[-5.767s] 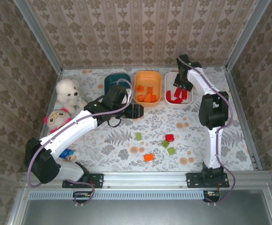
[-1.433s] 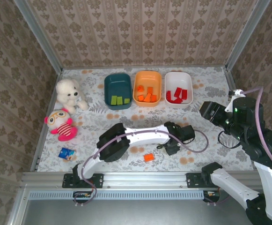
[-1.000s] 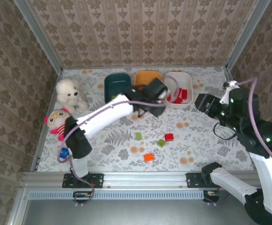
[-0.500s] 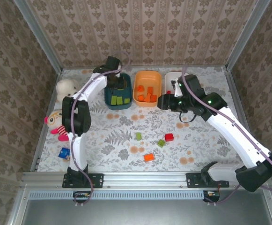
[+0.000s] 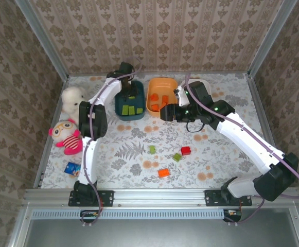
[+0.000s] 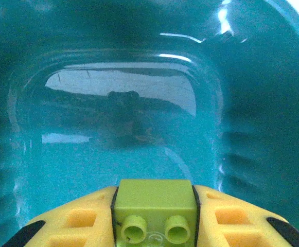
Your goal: Sort the legos into containers by color
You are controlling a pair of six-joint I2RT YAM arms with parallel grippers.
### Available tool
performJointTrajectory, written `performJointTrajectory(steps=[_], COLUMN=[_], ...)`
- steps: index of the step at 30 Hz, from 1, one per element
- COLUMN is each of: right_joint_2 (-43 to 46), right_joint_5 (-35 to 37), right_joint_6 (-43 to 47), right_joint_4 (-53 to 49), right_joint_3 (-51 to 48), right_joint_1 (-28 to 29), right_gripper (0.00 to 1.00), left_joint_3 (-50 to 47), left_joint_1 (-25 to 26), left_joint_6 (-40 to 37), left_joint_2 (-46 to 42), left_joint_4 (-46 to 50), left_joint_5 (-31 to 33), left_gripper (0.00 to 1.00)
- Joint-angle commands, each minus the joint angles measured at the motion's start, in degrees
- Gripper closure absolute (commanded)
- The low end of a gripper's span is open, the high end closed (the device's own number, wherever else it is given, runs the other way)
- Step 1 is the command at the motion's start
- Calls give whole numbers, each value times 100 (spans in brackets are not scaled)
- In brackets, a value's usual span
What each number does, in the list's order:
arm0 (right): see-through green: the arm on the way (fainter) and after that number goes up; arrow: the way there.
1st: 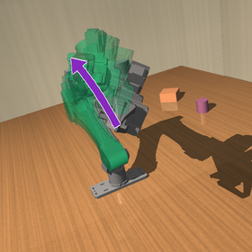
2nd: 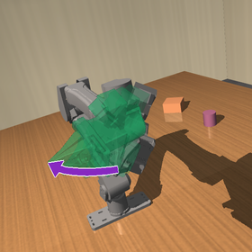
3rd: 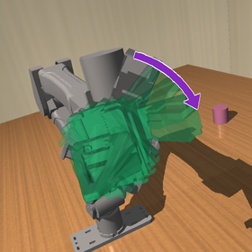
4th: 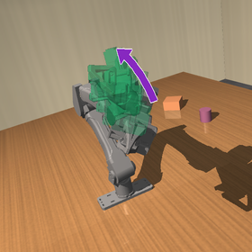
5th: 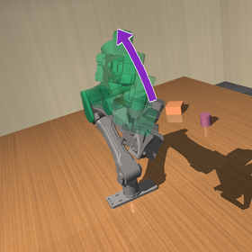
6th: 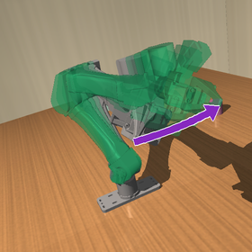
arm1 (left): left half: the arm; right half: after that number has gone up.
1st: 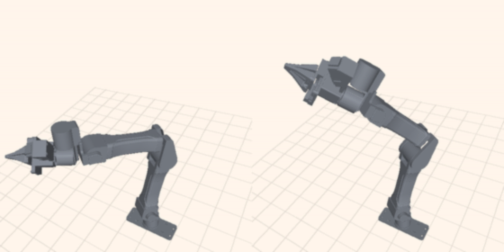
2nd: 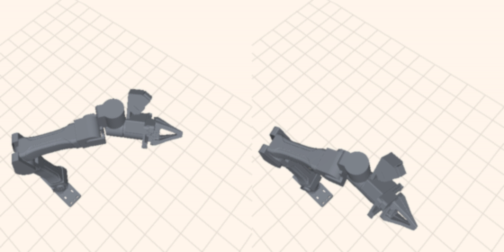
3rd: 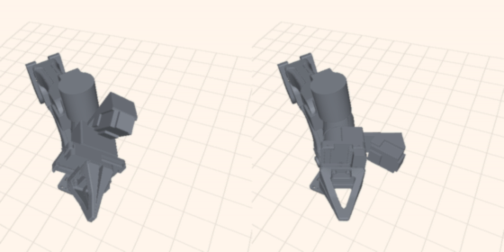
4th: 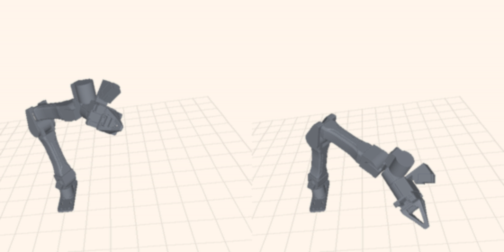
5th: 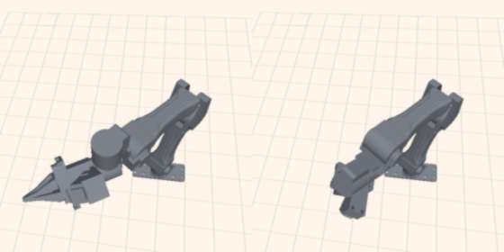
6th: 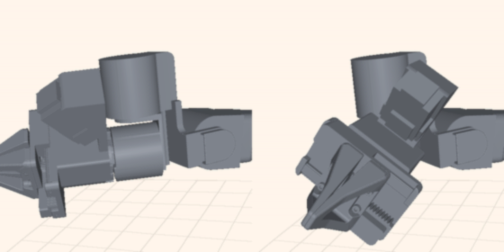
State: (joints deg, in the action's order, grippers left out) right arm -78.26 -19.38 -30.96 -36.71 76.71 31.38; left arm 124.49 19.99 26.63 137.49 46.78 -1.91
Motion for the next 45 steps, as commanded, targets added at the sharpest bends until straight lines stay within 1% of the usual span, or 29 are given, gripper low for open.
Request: performJointTrajectory(steps=[1, 2, 6, 7, 10, 13, 19, 21, 24, 29, 30, 33, 35, 36, 38, 39, 40, 41, 45], right_joint_2=[-102, -247, -360, -378, -442, -446, -366, -339, -288, -181, -16, 247, 369, 389, 432, 460, 460, 407, 19], right_joint_5=[-124, -112, -4, 33, 173, 343, 628, 697, 848, 1288, 1421, 1874, 2136, 2225, 2258, 2245, 2222, 2191, 2010], right_joint_6=[114, 137, 211, 256, 400, 538, 732, 772, 793, 757, 714, 530, 314, 225, 109, 72, 48, 37, 79], right_joint_4=[56, 10, -97, -154, -368, -545, -759, -792, -809, -913, -966, -1172, -1426, -1562, -1705, -1709, -1708, -1718, -1586], right_joint_3=[37, 67, 131, 155, 241, 269, 239, 222, 204, 122, 74, -190, -438, -557, -839, -984, -1156, -1312, -1777], right_joint_1=[26, 26, 26, 27, 26, 26, 69, 103, 164, 254, 255, 259, 246, 242, 237, 238, 229, 200, 141], right_gripper=[34, 34, 34, 34, 33, 33, 33, 33, 33, 35, 35, 35, 34, 34, 31, 28, 25, 22, 18], left_joint_3=[275, 291, 201, 191, 245, 405, 755, 825, 867, 712, 620, 162, -559, -899, -1787, -2165, -2593, -3004, -4336], left_joint_1=[-8, -6, 12, 20, 38, 57, 97, 118, 116, 126, 133, 236, 355, 426, 576, 578, 801, 893, 1224], left_joint_6=[188, 210, 333, 345, 334, 301, 273, 280, 373, 585, 602, 599, 573, 571, 650, 701, 755, 801, 976], left_joint_2=[215, 244, 245, 228, 190, 134, -137, -295, -646, -1552, -1736, -2420, -3000, -3258, -3874, -4112, -4414, -4677, -5527], left_joint_4=[430, 500, 629, 638, 699, 772, 822, 796, 720, 321, 224, -172, -735, -924, -1399, -1538, -1664, -1763, -1888], left_joint_5=[154, 177, 219, 237, 244, 228, 144, 104, 28, -178, -233, -445, -821, -911, -1103, -1141, -1153, -1186, -1188], left_gripper=[87, 86, 81, 79, 65, 56, 43, 41, 40, 40, 40, 40, 40, 40, 39, 39, 39, 39, 39])
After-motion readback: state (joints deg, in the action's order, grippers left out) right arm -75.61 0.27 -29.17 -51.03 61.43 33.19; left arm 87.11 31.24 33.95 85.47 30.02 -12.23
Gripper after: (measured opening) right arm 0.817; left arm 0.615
